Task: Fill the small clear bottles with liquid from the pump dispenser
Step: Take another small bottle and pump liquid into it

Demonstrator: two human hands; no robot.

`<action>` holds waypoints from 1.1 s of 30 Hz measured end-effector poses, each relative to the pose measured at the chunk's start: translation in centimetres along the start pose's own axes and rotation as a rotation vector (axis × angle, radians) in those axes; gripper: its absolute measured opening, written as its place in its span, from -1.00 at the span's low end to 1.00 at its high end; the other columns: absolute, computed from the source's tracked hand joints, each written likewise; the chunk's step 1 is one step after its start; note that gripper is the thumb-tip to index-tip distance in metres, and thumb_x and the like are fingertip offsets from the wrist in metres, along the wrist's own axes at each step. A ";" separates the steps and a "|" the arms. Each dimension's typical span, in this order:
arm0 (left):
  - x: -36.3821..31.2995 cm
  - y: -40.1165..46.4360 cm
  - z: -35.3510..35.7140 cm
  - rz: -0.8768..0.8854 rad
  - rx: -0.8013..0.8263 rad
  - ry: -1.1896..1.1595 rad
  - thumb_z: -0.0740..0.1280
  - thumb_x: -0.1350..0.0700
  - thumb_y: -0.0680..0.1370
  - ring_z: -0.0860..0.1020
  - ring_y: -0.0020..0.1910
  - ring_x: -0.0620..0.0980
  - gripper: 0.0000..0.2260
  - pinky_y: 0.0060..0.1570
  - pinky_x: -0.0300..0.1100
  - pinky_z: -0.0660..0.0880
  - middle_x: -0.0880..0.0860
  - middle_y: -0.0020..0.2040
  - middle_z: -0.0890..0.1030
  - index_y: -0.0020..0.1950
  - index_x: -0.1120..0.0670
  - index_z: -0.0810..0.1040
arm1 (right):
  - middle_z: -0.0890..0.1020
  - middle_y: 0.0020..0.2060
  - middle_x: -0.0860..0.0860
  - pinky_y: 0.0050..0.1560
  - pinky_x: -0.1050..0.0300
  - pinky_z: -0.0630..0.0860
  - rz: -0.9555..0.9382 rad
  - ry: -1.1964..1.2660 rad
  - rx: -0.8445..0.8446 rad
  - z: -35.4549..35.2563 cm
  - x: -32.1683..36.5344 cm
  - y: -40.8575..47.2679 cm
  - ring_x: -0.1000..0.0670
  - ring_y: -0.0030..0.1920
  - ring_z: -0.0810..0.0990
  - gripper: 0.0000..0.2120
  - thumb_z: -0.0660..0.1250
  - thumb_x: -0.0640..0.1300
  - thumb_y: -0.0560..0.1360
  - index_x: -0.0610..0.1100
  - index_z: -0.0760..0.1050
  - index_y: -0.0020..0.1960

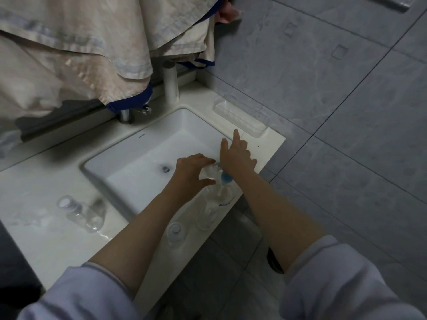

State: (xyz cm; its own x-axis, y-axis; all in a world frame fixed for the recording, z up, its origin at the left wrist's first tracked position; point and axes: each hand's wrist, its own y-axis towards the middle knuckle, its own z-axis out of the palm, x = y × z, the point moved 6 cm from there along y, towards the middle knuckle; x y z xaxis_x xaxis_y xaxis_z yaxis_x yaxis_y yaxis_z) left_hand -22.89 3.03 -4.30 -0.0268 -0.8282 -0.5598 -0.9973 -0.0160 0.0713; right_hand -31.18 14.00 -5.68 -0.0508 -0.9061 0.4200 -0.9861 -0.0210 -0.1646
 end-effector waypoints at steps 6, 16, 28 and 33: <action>0.4 0.4 0.5 -0.005 0.016 0.045 0.34 -0.07 0.48 0.47 0.25 -0.06 -0.57 0.32 -0.29 0.18 0.02 0.27 0.53 0.30 0.05 0.47 | 0.14 0.51 -0.06 0.41 -0.34 0.01 0.015 -0.033 0.015 0.3 -0.1 -0.1 -0.17 0.44 0.22 -0.45 -0.18 0.17 0.62 0.04 -0.18 0.55; 0.4 0.4 0.4 -0.001 0.020 0.020 0.30 -0.12 0.48 0.47 0.23 -0.06 -0.56 0.28 -0.33 0.19 0.02 0.26 0.53 0.29 0.06 0.47 | 0.15 0.50 -0.08 0.41 -0.32 0.05 -0.006 0.009 0.002 0.2 0.0 0.3 -0.19 0.43 0.23 -0.44 -0.17 0.20 0.61 0.04 -0.17 0.55; 0.5 0.1 0.3 0.012 0.024 0.039 0.39 -0.06 0.45 0.49 0.21 -0.03 -0.56 0.27 -0.23 0.25 0.05 0.24 0.55 0.28 0.07 0.49 | 0.18 0.49 -0.08 0.40 -0.32 0.05 0.019 -0.017 0.023 0.8 -0.3 0.0 -0.19 0.42 0.26 -0.44 -0.17 0.19 0.62 0.03 -0.14 0.55; 0.0 0.5 0.1 -0.006 0.038 0.056 0.34 -0.08 0.48 0.46 0.25 -0.07 -0.56 0.32 -0.29 0.20 0.01 0.28 0.51 0.32 0.04 0.45 | 0.18 0.49 -0.08 0.39 -0.30 0.09 0.005 0.000 0.000 -0.1 -0.1 0.2 -0.18 0.42 0.27 -0.44 -0.16 0.20 0.61 0.05 -0.16 0.55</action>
State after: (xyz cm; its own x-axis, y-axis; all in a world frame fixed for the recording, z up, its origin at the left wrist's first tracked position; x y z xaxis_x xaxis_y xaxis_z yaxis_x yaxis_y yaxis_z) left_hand -23.40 3.07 -4.35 -0.0182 -0.8584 -0.5126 -0.9993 -0.0003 0.0361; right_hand -31.40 14.16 -5.67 -0.0561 -0.9062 0.4190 -0.9858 -0.0161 -0.1669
